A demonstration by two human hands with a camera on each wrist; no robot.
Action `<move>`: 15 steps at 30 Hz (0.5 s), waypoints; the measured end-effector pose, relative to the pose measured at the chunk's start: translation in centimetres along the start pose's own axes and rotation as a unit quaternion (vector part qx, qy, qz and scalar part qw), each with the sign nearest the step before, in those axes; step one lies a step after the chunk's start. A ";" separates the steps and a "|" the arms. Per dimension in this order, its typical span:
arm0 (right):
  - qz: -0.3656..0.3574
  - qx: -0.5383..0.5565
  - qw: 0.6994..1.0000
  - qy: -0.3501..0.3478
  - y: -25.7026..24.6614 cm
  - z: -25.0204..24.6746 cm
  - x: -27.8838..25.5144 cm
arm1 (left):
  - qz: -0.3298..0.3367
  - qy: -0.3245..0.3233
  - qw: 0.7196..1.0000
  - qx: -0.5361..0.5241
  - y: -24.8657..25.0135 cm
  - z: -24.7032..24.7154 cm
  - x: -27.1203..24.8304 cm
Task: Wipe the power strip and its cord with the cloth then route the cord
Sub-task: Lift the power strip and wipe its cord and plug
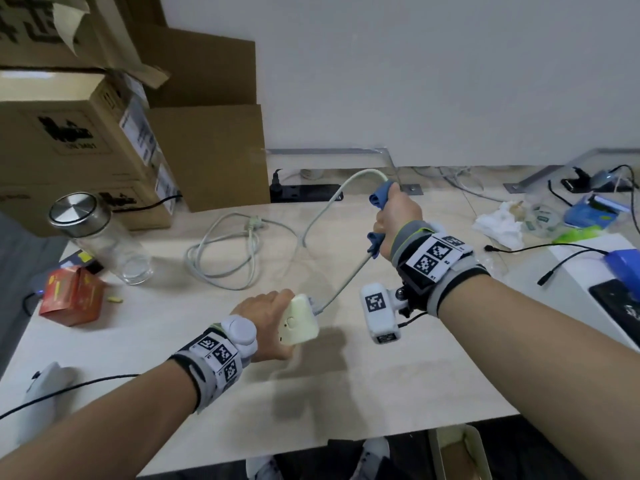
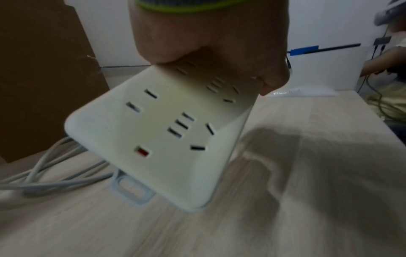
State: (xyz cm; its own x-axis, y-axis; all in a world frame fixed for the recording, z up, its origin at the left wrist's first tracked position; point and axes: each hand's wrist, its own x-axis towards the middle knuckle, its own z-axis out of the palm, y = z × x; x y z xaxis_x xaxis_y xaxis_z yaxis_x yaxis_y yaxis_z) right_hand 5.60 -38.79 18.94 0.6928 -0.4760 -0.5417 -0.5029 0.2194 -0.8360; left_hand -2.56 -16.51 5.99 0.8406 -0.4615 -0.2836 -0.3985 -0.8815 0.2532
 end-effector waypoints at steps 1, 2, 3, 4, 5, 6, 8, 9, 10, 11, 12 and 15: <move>-0.002 0.013 1.000 -0.005 -0.4 -0.4 0.2 | -0.004 -0.004 1.000 0.001 0.1 0.3 0.0; 0.005 0.024 1.000 0.000 -0.7 -0.9 0.3 | -0.009 -0.007 1.000 -0.007 0.2 0.6 -0.1; 0.006 0.037 0.999 0.010 -0.8 -1.1 0.3 | -0.015 -0.005 1.000 -0.020 0.3 0.8 -0.1; 0.001 0.048 0.999 0.020 -0.7 -1.4 0.5 | -0.019 0.004 0.999 -0.034 0.6 1.0 0.0; -0.007 0.050 0.998 0.027 -0.5 -1.8 0.6 | -0.023 0.011 0.998 -0.049 1.0 1.2 0.2; -0.008 0.051 0.998 0.032 -0.1 -2.0 0.8 | -0.028 0.018 0.997 -0.067 1.5 1.3 0.3; 0.005 0.060 0.998 0.024 0.6 -2.3 0.7 | -0.048 0.033 0.991 -0.118 2.5 0.9 0.4; 0.014 0.071 0.997 0.010 1.2 -2.4 0.9 | -0.063 0.043 0.987 -0.144 3.2 0.6 0.6; 0.024 0.091 0.996 -0.004 1.8 -2.4 0.8 | -0.073 0.055 0.982 -0.165 3.9 0.1 0.9; 0.033 0.111 0.993 -0.018 2.6 -2.2 0.6 | -0.077 0.064 0.979 -0.179 4.6 -0.5 1.4; 0.040 0.126 0.991 -0.036 3.5 -1.8 0.3 | -0.074 0.070 0.977 -0.189 5.2 -1.0 1.9; 0.046 0.124 0.990 -0.049 5.7 -0.3 -1.0 | -0.069 0.082 0.974 -0.199 6.5 -2.4 3.0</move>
State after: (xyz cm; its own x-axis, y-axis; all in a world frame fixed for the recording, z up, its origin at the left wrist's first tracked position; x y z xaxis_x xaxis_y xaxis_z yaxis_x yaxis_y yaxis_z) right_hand 1.86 -37.37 14.71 0.7024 -0.3623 -0.6127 -0.4329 0.4659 -0.7717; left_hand -1.74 -23.40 8.96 0.9361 -0.2913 -0.1973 -0.1316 -0.8100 0.5714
